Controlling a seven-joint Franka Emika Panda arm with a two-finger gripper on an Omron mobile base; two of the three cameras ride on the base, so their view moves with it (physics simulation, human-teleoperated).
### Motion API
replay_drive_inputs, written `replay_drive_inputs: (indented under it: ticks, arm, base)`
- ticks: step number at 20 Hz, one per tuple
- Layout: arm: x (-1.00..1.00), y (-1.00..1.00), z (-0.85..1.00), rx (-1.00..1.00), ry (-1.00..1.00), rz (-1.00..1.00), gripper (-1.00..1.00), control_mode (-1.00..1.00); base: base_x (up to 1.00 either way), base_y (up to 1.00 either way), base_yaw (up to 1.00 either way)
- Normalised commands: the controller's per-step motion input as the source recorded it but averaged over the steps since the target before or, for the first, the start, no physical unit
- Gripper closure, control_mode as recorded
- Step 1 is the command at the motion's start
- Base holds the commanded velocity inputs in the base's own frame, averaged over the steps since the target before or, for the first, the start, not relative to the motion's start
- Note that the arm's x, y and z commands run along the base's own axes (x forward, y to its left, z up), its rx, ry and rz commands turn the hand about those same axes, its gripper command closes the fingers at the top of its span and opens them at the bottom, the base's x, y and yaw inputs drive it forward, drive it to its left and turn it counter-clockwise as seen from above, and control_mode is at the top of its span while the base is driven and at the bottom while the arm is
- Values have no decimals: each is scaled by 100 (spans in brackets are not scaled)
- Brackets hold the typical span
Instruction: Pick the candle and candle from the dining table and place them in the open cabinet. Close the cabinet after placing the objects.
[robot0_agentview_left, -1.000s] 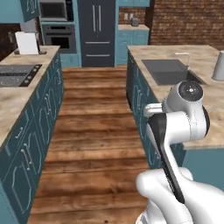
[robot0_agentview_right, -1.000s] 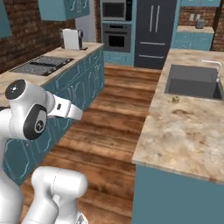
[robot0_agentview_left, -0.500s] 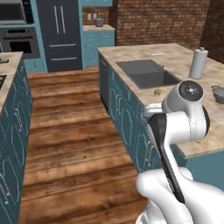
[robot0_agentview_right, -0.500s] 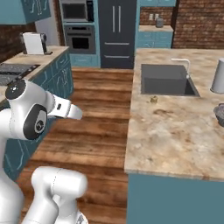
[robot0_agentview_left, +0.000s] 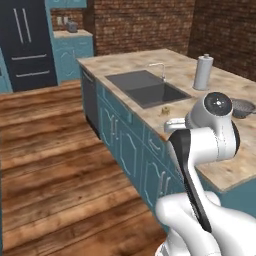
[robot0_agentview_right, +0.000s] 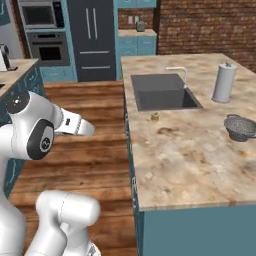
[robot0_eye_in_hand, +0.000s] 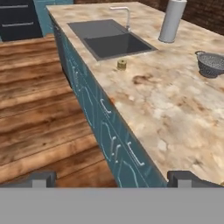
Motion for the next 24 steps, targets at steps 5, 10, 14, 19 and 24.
replay_drive_inputs:
  ticks: [5, 10, 14, 19, 24]
  arm:
    - [0, 0, 0, 0, 0, 0, -100, 100]
    - [0, 0, 0, 0, 0, 0, -100, 100]
    - [0, 0, 0, 0, 0, 0, -100, 100]
    - [0, 0, 0, 0, 0, 0, -100, 100]
    - [0, 0, 0, 0, 0, 0, -100, 100]
  base:
    - [42, 59, -37]
    - [34, 73, -38]
    - [28, 71, -38]
    - [28, 71, -38]
    - [27, 72, -39]
